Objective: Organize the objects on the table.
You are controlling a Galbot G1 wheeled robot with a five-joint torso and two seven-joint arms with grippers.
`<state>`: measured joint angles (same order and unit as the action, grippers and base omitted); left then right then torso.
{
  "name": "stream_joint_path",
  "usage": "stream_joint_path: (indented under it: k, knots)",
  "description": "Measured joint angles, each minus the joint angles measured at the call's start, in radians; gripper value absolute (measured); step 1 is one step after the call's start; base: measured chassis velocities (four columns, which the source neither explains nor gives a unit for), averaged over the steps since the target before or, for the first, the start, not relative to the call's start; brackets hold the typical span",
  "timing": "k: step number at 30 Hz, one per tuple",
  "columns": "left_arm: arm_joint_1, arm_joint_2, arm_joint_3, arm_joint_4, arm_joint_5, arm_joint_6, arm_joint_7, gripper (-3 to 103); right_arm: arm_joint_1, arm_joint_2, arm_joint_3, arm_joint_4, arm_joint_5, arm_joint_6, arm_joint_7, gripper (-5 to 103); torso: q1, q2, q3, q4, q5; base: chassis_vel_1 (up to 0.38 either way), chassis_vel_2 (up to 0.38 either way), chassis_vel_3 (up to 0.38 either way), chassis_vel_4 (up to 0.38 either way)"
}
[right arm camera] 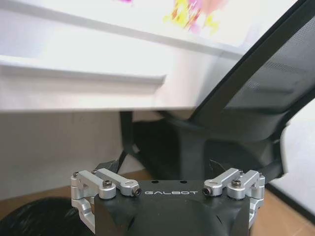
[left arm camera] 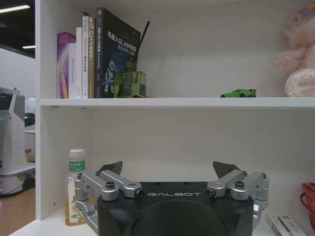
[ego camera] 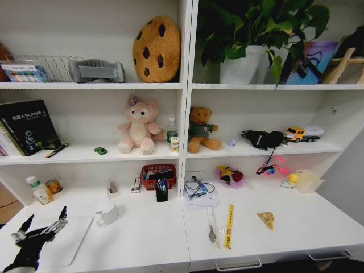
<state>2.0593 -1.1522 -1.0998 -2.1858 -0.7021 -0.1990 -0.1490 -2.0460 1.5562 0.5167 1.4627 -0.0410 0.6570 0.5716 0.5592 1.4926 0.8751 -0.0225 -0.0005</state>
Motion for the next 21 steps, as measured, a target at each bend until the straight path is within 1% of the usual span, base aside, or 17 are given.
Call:
stream_joint_path:
  k: [1,2,3,5,6,8,9,10,12,13,15,16,17,18,19,20,21]
  knots:
    - [0.0,0.0,0.0,0.0,0.0,0.0,0.0,100,-0.052,0.0,0.003,0.056,-0.019,0.011,0.016,100,0.0,0.0,0.0,0.0,0.0001,0.0,0.0,0.0,0.0]
    - [0.0,0.0,0.0,0.0,0.0,0.0,0.0,100,-0.052,0.0,0.003,0.056,-0.019,0.011,0.016,100,0.0,0.0,0.0,0.0,0.0001,0.0,0.0,0.0,0.0]
    - [0.0,0.0,0.0,0.0,0.0,0.0,0.0,100,-0.086,0.0,0.005,0.099,-0.031,0.019,0.025,100,0.0,0.0,0.0,-0.0001,0.0003,0.0,0.0,0.0,0.0]
    - [0.0,0.0,0.0,0.0,0.0,0.0,0.0,100,-0.18,-0.003,0.011,0.242,-0.074,0.036,0.056,100,0.0,0.0,0.0,0.0,-0.0001,0.0,0.0,0.0,0.0]
    - [0.0,0.0,0.0,0.0,0.0,0.0,0.0,100,-0.18,-0.003,0.011,0.242,-0.074,0.036,0.056,100,0.0,0.0,0.0,0.0,-0.0001,0.0,0.0,0.0,0.0]
    - [0.0,0.0,0.0,0.0,0.0,0.0,0.0,100,-0.235,-0.01,0.03,0.364,-0.123,0.041,0.082,100,0.0,0.0,0.0,0.0,0.0,0.0,0.0,0.0,0.0]
    - [0.0,0.0,0.0,0.0,0.0,0.0,0.0,100,-0.235,-0.01,0.03,0.364,-0.123,0.041,0.082,100,0.0,0.0,0.0,0.0,0.0,0.0,0.0,0.0,0.0]
    - [0.0,0.0,0.0,0.0,0.0,0.0,0.0,100,-0.245,-0.012,0.044,0.41,-0.122,0.035,0.083,100,0.0,0.0,0.0,0.0001,-0.0001,0.0,0.0,0.0,0.0]
    - [0.0,0.0,0.0,0.0,0.0,0.0,0.0,100,-0.241,-0.02,0.083,0.513,-0.056,-0.013,0.057,100,0.0,0.0,0.0,-0.0001,0.0002,0.0,0.0,0.0,0.0]
    - [0.0,0.0,0.0,0.0,0.0,0.0,0.0,100,-0.241,-0.02,0.083,0.513,-0.056,-0.013,0.057,100,0.0,0.0,0.0,-0.0001,0.0002,0.0,0.0,0.0,0.0]
    - [0.0,0.0,0.0,0.0,0.0,0.0,0.0,100,-0.201,-0.037,0.123,0.619,0.047,-0.104,0.003,100,0.0,0.0,0.0,0.0004,0.0001,0.0,0.0,0.0,0.0]
    - [0.0,0.0,0.0,0.0,0.0,0.0,0.0,100,-0.201,-0.037,0.123,0.619,0.047,-0.104,0.003,100,0.0,0.0,0.0,0.0004,0.0001,0.0,0.0,0.0,0.0]
    - [0.0,0.0,0.0,0.0,0.0,0.0,0.0,100,-0.16,-0.051,0.146,0.662,0.104,-0.18,-0.036,100,0.0,0.0,0.0,0.0003,0.0001,0.0,0.0,0.0,0.0]
    - [0.0,0.0,0.0,0.0,0.0,0.0,0.0,100,-0.117,-0.065,0.163,0.687,0.142,-0.243,-0.056,100,0.0,0.0,0.0,-0.0001,0.0003,0.0,0.0,0.0,0.0]
    - [0.0,0.0,0.0,0.0,0.0,0.0,0.0,100,-0.117,-0.065,0.163,0.687,0.142,-0.243,-0.056,100,0.0,0.0,0.0,-0.0001,0.0003,0.0,0.0,0.0,0.0]
    - [0.0,0.0,0.0,0.0,0.0,0.0,0.0,100,-0.044,-0.087,0.187,0.713,0.197,-0.338,-0.076,100,0.0,0.0,0.0,0.0002,0.0003,0.0,0.0,0.0,0.0]
    - [0.0,0.0,0.0,0.0,0.0,0.0,0.0,100,0.002,-0.101,0.201,0.724,0.233,-0.396,-0.081,100,0.0,0.0,0.0,0.0002,0.0004,0.0,0.0,0.0,0.0]
